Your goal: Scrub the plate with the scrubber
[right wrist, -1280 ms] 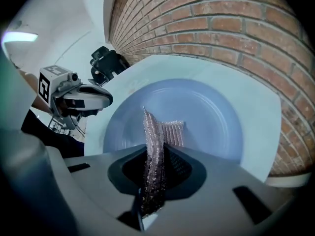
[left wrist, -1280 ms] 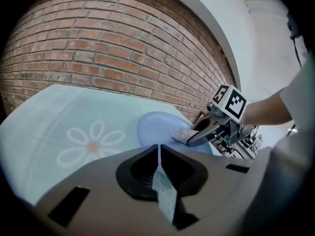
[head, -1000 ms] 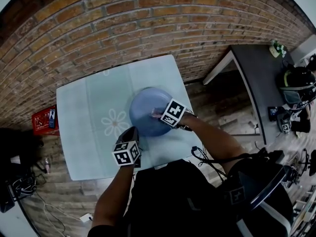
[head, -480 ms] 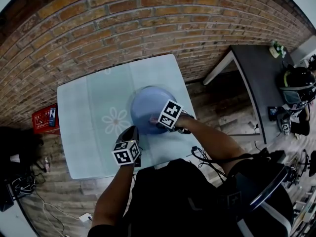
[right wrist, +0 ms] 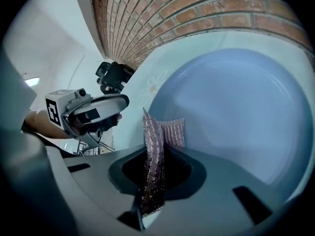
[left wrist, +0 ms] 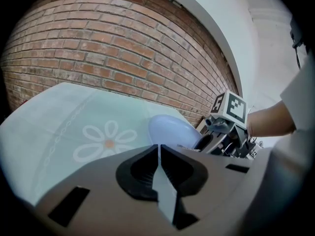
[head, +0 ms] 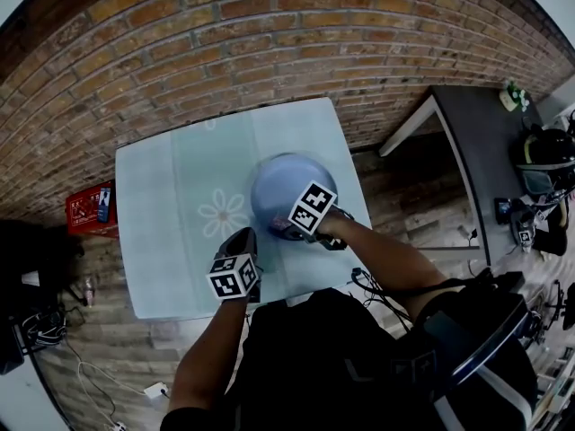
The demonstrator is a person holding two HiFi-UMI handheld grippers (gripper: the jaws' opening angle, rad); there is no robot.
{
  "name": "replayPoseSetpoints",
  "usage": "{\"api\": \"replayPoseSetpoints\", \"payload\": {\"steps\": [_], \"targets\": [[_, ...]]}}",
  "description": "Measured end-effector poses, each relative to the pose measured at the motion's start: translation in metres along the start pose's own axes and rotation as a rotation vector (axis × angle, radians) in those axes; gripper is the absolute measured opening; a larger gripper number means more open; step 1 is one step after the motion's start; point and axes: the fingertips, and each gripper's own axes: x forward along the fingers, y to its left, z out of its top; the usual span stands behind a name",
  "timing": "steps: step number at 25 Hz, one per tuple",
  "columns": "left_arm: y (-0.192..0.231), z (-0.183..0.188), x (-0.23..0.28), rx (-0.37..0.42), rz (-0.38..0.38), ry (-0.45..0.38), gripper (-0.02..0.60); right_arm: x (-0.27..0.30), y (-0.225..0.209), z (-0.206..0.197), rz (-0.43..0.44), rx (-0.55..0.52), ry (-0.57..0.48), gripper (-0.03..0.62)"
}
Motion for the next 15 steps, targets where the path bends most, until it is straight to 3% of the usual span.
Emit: {"api": "replayPoseSetpoints", "payload": {"steps": [8, 15], "targets": [[0.014, 0.004, -0.016, 0.037, -0.011, 0.001, 0.028, 0.01, 0.013, 0.028, 0.07, 0.099, -0.096, 0.069], [0.019, 0.015, -0.025, 0.061, -0.034, -0.015, 0.028, -0.002, 0.006, 0.072, 0.084, 0.246, -0.326, 0.069]]}}
